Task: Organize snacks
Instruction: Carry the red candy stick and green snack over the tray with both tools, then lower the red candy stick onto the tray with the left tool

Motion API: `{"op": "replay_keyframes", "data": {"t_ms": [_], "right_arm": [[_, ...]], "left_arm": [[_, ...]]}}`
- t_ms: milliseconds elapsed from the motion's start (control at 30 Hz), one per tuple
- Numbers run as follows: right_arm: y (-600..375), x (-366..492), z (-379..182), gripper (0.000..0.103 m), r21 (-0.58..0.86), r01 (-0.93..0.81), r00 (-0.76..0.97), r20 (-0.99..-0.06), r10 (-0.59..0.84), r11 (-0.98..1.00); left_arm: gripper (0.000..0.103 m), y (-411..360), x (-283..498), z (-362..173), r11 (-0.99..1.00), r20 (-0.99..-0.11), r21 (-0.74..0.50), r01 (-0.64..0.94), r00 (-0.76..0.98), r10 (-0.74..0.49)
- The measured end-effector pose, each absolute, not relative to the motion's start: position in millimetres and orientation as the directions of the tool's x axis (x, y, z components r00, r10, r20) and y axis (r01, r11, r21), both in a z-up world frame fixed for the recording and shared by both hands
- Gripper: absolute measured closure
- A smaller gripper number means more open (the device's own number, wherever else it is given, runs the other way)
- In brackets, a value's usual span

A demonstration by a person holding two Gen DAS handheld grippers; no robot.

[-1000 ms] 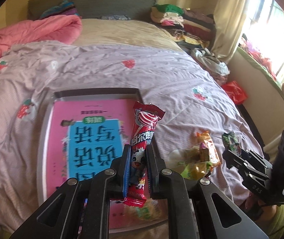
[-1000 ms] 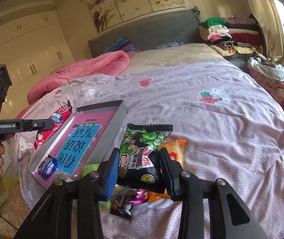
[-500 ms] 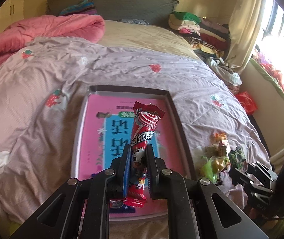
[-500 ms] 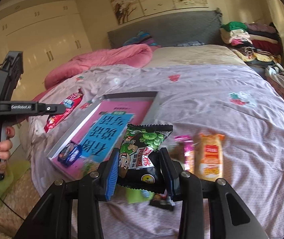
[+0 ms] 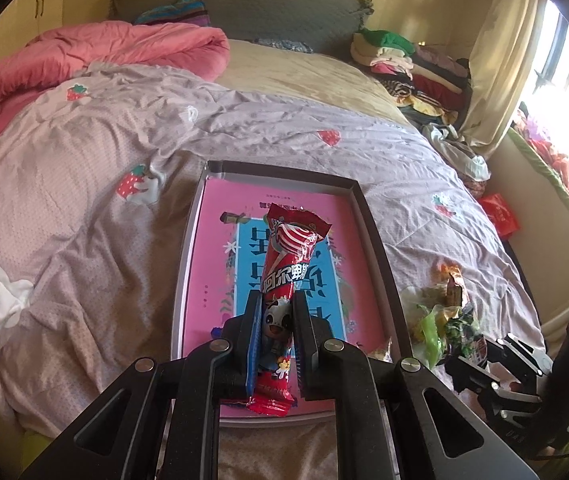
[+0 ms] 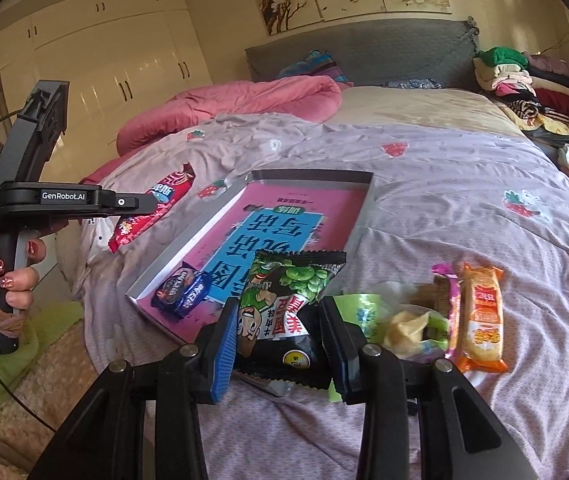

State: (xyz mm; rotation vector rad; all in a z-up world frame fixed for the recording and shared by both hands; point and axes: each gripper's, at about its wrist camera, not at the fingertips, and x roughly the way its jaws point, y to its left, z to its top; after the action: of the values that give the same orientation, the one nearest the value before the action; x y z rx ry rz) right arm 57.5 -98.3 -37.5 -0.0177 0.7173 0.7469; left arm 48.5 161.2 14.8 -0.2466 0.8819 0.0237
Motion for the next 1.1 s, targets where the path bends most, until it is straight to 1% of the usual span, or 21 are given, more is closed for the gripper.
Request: {"op": "replay_keyframes", "data": {"t_ms": [400,1100], "right_arm": [[-74,55,-40,0.063,0.215,-0.651,0.481,-0.625,0.615,0.728],[-53,78,-46,0.063,0.214,-0.631,0.469,-0.660,0.587,0.745]], "left_arm": [[0.089,146,48,-5,0.972,-0.784,-0.221,-0.083,0.608,-0.126],[0.088,120,58,-49,0.971,-0.828,-0.238,-0.035,0.530,-0.184]]}}
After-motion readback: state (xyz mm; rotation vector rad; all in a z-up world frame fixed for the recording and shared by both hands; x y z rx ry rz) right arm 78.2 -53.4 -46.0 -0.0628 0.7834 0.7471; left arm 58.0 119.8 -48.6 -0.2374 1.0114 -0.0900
